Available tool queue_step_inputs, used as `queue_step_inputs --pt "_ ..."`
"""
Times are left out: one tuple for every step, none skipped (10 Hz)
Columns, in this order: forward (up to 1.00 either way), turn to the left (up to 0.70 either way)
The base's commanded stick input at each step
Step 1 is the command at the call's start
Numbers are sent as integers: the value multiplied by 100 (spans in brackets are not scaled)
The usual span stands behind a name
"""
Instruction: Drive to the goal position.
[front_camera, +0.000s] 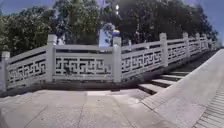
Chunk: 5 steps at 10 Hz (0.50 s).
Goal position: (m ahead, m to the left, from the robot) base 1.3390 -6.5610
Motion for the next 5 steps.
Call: queue_step_inputs --pt "0 -45" --pt "0 -45" --pt "0 -45" --pt "0 -45" --pt "0 -45"
